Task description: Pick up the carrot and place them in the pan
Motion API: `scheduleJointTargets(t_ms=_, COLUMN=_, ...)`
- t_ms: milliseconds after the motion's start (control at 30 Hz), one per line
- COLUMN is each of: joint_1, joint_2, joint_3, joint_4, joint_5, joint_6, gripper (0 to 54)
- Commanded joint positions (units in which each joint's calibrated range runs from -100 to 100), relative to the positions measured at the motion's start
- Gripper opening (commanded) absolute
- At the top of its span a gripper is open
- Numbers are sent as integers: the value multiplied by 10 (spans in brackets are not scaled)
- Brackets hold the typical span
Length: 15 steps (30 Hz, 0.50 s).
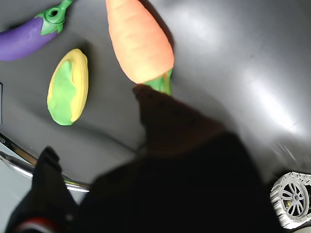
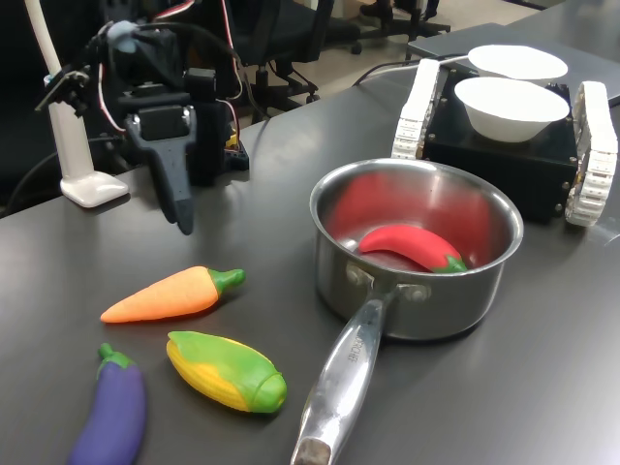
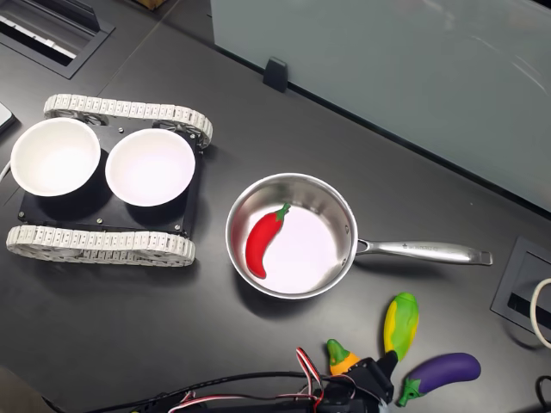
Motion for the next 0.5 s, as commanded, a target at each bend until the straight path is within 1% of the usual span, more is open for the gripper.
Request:
scheduleJointTargets(t_ms=0, joint_1=-4, joint_2=1, joint_3=-16, joint_4=8, joint_5=-5, joint_6=12, gripper=395)
scheduleJointTargets(t_ms=167, joint_1=-17, joint_2=11, joint_3=-3, joint_4=8, joint_5=-8, joint_6=22, gripper=406)
scheduleJointTargets(t_ms=467, joint_1=-25, joint_2=32, joint_3=20, joint_4=8, joint_5=-11, joint_6=25, gripper=408)
